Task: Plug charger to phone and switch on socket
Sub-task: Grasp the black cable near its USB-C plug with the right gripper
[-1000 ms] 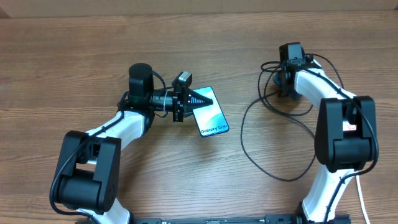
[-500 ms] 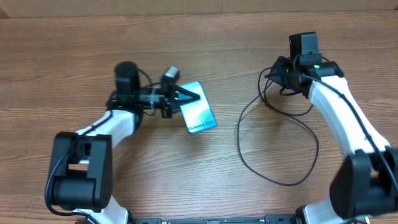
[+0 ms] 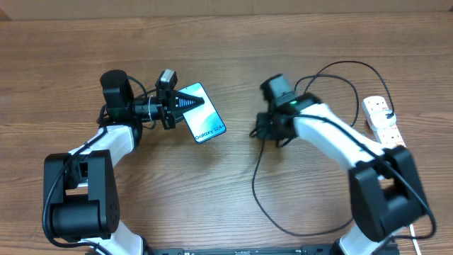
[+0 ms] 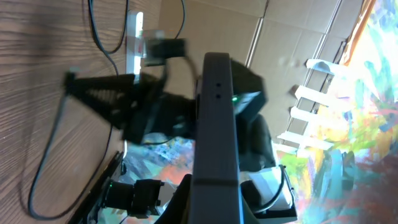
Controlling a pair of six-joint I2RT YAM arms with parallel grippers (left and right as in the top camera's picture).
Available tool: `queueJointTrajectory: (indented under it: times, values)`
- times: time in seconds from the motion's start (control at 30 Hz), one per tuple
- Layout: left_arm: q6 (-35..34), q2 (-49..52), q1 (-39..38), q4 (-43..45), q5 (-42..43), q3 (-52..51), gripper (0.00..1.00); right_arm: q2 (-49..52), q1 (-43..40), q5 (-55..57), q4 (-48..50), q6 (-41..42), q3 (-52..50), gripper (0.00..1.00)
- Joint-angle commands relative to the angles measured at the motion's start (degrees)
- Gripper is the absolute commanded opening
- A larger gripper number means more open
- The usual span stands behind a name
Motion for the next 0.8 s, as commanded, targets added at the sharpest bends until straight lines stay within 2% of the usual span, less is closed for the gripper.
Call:
queueJointTrajectory:
  times: [0.0, 0.13, 0.3, 0.47, 0.77]
  values:
    - [1.1, 0.5, -0.1, 0.4, 2.1, 1.6, 0.04, 1.1, 0.4, 1.8, 0.9, -0.4, -0.1, 0.04]
    - [1.1, 0.5, -0.1, 0.4, 2.1, 1.6, 0.04, 1.2, 0.4, 1.8, 1.8, -0.2, -0.1, 0.12]
    - [1.1, 0.5, -0.1, 0.4, 2.1, 1.6, 0.05, 1.3, 0.4, 1.3, 1.6, 0.0, -0.1, 0.14]
    - [1.1, 0.5, -0.1, 0.4, 2.1, 1.6, 0.04, 1.3, 0.5, 1.4, 1.6, 0.3, -0.1, 0.33]
    - [1.1, 0.5, -0.1, 0.4, 2.1, 1.6, 0.04, 1.3, 0.5, -1.6, 1.6, 2.8, -2.4, 0.37]
